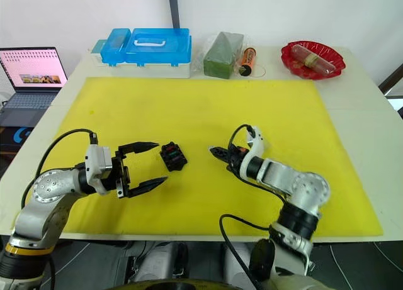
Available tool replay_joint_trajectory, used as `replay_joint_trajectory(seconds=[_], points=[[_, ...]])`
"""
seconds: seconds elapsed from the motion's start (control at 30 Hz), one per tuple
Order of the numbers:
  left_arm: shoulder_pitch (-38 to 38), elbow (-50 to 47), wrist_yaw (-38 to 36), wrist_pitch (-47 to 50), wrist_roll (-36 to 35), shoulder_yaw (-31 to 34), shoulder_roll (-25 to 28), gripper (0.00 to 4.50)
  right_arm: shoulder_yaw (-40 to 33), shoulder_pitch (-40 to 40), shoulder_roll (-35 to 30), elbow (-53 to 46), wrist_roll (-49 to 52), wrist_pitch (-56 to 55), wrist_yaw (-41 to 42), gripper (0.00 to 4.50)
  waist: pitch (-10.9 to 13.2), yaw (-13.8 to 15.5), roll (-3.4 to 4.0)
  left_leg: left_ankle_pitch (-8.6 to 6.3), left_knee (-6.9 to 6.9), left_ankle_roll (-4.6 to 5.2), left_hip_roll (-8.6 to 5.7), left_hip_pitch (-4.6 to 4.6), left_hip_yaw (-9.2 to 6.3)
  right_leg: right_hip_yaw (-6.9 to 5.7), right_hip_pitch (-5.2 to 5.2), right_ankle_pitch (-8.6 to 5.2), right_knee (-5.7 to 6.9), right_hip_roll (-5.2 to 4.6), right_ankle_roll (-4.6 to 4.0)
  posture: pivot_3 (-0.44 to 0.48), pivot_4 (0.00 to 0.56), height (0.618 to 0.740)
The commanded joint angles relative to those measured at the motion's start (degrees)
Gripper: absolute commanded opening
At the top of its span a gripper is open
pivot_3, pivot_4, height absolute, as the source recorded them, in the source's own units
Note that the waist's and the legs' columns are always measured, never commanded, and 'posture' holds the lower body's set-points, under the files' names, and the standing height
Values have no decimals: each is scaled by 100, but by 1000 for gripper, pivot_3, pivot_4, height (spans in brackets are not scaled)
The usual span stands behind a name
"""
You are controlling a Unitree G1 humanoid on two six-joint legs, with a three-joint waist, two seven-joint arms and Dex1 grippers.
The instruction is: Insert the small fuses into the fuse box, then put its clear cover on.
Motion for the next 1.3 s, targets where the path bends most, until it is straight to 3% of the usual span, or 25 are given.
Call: replay_joint_trajectory(seconds=[0.03, 0.17, 0.23, 0.4, 0.67, 0.73, 0.8, 0.93, 1.1, 1.2, 1.3], points=[[131, -375, -61, 28, -202, 101, 86, 4500, -41, 633, 78, -829, 1417, -46, -1142, 31, 6, -13, 9, -1, 1, -1, -1, 0, 0, 0, 0, 0, 0, -3, -1, 0, 150, 740], [314, -454, -155, -11, -257, 118, 153, 4500, 1247, 1839, -1093, -1178, 3935, -1670, -2848, 31, 26, -34, 43, -1, 3, -2, -9, 1, 7, -1, 6, -4, -14, -21, -9, 0, 150, 740], [392, -498, -205, -24, -280, 103, 152, 4500, 1730, 2209, -1731, -1365, 4577, -2384, -3198, 31, 30, -38, 48, -1, 5, -1, -12, 1, 18, 0, 10, -4, -21, -28, -8, 0, 150, 740], [533, -644, -196, -44, -270, 11, 81, 4500, 2447, 2541, -2564, -1641, 4663, -3454, -3129, 31, 32, -22, 44, 0, 8, 0, -14, 2, 25, 0, 11, -5, -24, -22, -5, 0, 150, 740], [704, -728, -165, -89, -198, 19, 20, 4500, 3185, 2591, -2755, -1730, 4663, -4445, -3451, 31, 33, 9, 36, 1, 17, 2, -11, 1, 26, 1, 14, -5, -22, -12, -1, 0, 150, 740], [735, -745, -152, -96, -190, 24, 19, 4500, 3312, 2685, -2912, -1790, 4663, -4417, -3379, 488, 33, 18, 35, 1, 18, 2, -11, 1, 26, 1, 15, -5, -22, -11, -1, 0, 150, 740], [774, -746, -135, -123, -171, 19, 16, 4500, 3403, 2753, -3038, -1876, 4663, -4424, -3177, 867, 33, 16, 34, 1, 19, 2, -11, 1, 26, 1, 16, -5, -23, -12, -1, 0, 150, 740], [812, -714, -130, -182, -143, 5, 2, 4500, 3475, 2809, -3702, -2041, 4663, -4294, -2372, 2217, 32, 17, 32, 1, 20, 2, -9, 3, 26, 1, 17, -5, -22, -10, -1, 0, 150, 740], [743, -669, -203, -269, -105, -97, -35, 4500, 3354, 2559, -5873, -1826, 4663, -3197, 24, 3827, 35, 34, 32, -2, 28, 6, -10, 3, 29, 1, 22, -6, -26, -13, -1, 0, 150, 740], [676, -633, -283, -399, -37, -208, -46, 4500, 3502, 1577, -6734, -1237, 4663, -2438, 1212, 3827, 35, 25, 20, -2, 34, 6, -8, 6, 28, 0, 26, -5, -25, -10, -2, 0, 150, 740], [633, -593, -289, -470, -2, -263, -42, 4500, 3824, 499, -6834, -473, 3856, -1837, 2234, 3827, 39, 20, 13, -2, 34, 6, 3, 6, 30, 1, 24, -5, -26, 4, -3, 0, 150, 740]])
